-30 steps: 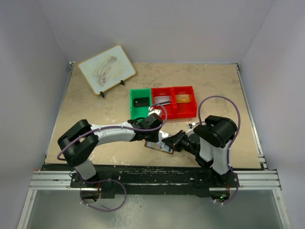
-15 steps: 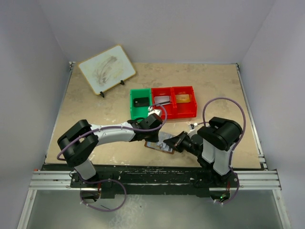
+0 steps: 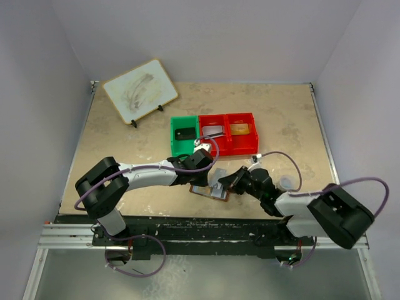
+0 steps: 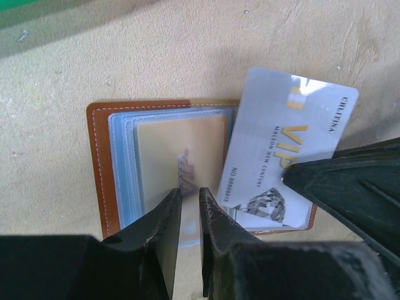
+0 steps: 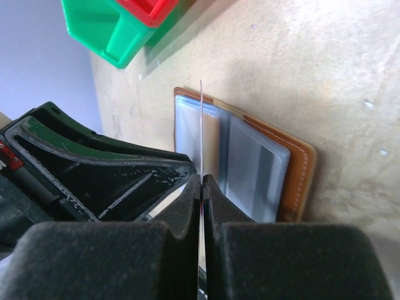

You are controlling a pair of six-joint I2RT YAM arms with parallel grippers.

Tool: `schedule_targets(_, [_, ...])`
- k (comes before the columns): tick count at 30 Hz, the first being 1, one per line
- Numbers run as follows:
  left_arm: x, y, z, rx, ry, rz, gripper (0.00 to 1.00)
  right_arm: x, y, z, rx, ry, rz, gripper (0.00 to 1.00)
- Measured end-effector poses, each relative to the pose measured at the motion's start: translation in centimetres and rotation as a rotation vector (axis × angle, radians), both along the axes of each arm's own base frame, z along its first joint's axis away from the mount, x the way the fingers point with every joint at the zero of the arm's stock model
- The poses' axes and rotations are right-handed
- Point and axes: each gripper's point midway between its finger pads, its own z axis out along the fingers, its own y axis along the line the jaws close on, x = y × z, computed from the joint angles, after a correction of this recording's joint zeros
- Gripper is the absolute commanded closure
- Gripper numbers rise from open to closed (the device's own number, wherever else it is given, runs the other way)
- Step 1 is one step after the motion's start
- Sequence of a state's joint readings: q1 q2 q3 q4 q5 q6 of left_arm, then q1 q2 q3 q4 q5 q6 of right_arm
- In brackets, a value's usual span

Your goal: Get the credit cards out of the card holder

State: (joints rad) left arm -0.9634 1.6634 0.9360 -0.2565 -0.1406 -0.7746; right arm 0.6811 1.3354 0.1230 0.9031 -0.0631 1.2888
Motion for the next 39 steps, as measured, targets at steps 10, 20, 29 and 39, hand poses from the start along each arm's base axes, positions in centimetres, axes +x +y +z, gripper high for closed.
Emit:
schedule_targets(10, [-0.1,0.5,0.2,0.009,-0.009,0.008,0.75,-1.2,-3.6,1.7,-0.119,-0.045,-0.063,1.00])
schedule_targets(20, [0.9,2.6,5.3,-0.027,-0.144,0.075,0.39,0.6,-6.2,9.0,-0.274,-0.419,-0.081,1.00])
schedule_targets(29, [4.1,10.4,12.2,0.051,-0.397,0.319,0.22,4.8,-5.0,14.5,-0.655,-0.789,0.087,1.00])
schedule_targets(39, [7.3,23.0,11.5,0.274,-0.299,0.587,0.22,11.1,-2.0,12.9,-1.049,-0.932,0.335,1.00])
